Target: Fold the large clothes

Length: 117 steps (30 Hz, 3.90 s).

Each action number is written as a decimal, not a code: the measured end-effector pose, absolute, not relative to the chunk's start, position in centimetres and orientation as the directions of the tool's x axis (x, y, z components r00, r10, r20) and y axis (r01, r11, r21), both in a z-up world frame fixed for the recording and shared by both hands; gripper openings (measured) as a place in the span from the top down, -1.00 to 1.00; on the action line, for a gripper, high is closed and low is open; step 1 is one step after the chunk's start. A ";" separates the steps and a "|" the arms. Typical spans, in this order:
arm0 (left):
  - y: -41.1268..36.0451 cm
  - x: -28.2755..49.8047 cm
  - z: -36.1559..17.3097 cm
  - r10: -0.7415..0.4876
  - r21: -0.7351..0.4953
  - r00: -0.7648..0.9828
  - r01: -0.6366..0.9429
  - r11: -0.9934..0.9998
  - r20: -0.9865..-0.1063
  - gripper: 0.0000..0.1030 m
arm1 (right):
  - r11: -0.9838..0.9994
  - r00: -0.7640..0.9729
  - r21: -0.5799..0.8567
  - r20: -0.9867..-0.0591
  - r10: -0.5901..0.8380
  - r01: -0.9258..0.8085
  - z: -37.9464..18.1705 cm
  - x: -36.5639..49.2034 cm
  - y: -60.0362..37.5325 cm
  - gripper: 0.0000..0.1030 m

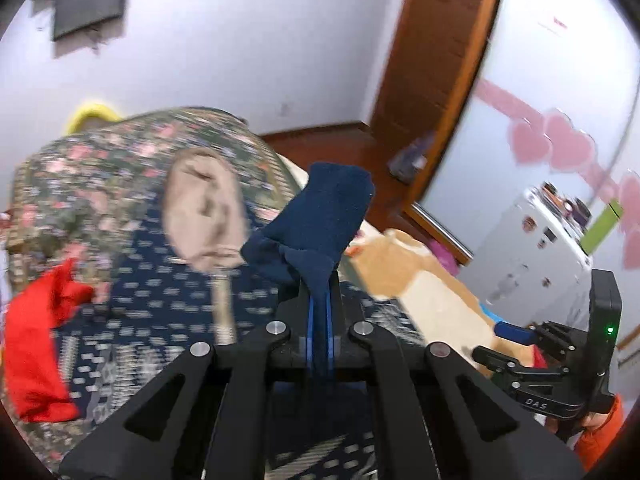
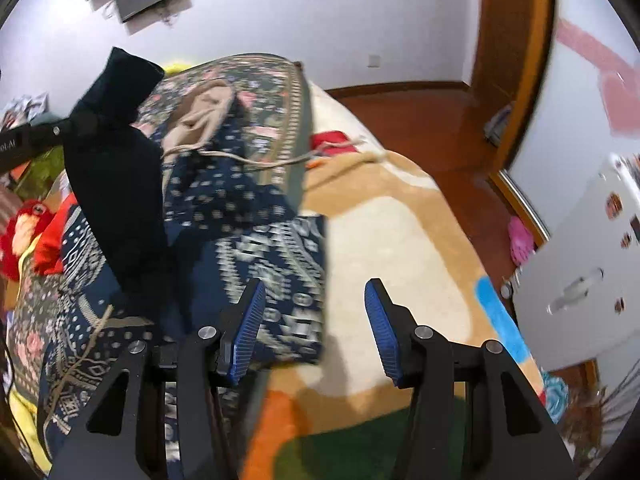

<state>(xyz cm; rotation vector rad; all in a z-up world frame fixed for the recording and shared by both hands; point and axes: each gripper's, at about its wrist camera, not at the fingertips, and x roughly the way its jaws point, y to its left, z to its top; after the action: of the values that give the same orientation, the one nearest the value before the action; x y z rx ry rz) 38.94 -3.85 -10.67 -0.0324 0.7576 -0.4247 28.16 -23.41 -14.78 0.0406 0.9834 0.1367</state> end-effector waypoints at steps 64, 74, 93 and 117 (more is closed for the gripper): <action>13.0 36.0 -16.9 0.021 0.063 0.687 0.036 0.997 -0.726 0.05 | 0.950 0.487 0.133 -0.833 0.262 -0.282 -14.0 37.1 -13.2 -0.13; 10.4 45.7 -18.1 -0.032 -0.007 0.670 0.041 0.999 -0.742 -0.03 | 0.950 0.521 0.168 -0.804 0.286 -0.262 -14.9 44.5 -12.3 -0.16; 6.8 60.9 -25.9 -0.097 -0.140 0.541 -0.040 0.989 -0.835 -0.03 | 0.968 0.400 0.235 -0.881 0.252 -0.092 -24.4 57.0 -9.2 -0.16; 7.3 51.9 -18.3 -0.141 -0.085 0.650 0.118 0.989 -0.747 0.85 | 0.910 0.477 0.349 -0.775 0.414 -0.223 -16.1 49.1 -9.3 0.81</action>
<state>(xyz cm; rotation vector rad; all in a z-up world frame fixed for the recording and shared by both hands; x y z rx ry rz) 51.90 7.34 -18.26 -0.0292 0.8507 -0.1475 49.11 -9.28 -16.10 0.2115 1.0022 0.3926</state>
